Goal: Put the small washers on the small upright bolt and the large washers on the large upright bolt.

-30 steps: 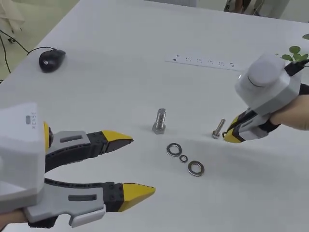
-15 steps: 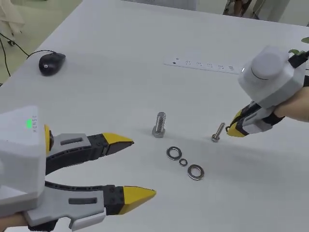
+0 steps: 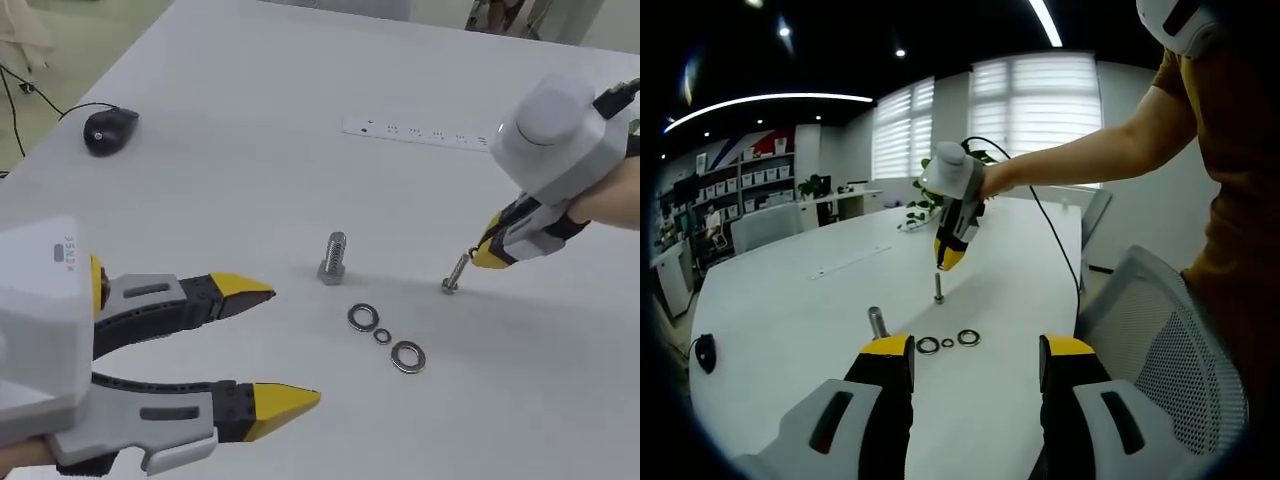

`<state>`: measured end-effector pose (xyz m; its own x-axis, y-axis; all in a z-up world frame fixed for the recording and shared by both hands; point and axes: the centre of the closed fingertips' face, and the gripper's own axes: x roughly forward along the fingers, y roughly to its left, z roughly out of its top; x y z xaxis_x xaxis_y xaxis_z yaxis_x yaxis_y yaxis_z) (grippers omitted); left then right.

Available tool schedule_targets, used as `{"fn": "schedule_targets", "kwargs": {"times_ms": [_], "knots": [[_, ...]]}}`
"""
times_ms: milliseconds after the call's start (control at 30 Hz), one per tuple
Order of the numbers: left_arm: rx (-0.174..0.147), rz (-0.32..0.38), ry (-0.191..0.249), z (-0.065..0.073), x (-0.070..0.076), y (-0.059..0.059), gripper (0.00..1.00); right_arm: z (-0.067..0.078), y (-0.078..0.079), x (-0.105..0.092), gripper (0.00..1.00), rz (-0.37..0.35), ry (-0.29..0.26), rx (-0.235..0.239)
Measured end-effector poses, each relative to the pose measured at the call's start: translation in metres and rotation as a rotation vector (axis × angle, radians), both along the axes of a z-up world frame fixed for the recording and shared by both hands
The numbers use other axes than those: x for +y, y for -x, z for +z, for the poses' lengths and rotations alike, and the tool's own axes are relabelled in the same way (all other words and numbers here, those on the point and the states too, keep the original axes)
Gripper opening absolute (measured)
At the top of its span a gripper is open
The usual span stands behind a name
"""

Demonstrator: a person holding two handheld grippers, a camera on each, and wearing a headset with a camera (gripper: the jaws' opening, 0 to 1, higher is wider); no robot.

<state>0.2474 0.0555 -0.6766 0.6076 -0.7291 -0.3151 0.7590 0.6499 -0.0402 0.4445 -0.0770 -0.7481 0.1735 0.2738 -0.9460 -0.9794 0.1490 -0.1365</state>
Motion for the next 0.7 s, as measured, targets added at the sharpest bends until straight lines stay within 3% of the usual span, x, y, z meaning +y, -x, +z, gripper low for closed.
{"fn": "schedule_targets", "kwargs": {"times_ms": [700], "knots": [[0.01,0.011,0.006,-0.0039,0.0029,-0.0021,0.49,-0.0091,-0.0043,0.0032,0.12,0.023,0.035,0.015]]}}
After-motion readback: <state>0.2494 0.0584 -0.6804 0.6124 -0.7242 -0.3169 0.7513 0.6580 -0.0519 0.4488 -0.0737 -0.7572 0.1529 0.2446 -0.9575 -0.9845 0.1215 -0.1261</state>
